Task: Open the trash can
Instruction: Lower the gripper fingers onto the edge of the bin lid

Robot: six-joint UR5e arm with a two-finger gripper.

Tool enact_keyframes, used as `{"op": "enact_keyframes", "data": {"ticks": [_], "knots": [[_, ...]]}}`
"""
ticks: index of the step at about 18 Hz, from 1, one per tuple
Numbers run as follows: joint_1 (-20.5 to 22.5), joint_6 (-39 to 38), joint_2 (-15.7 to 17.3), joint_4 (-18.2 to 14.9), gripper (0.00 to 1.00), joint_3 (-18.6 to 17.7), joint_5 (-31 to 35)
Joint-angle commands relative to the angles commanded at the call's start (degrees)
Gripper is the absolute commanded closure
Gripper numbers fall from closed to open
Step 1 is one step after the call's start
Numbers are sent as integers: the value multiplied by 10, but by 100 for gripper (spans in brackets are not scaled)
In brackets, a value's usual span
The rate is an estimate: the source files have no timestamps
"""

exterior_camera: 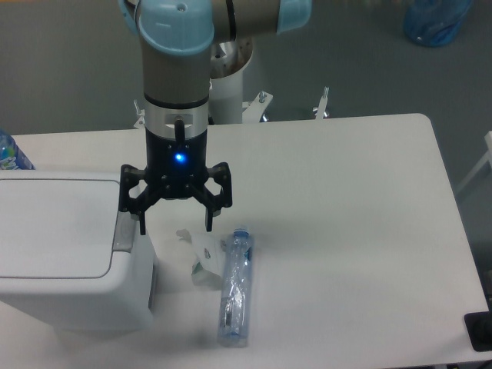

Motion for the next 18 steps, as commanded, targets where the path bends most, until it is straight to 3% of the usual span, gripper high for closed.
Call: {"op": "enact_keyframes", "data": {"ticks": [18], "knots": [[-13, -18, 1, 0, 0, -8, -1]]}}
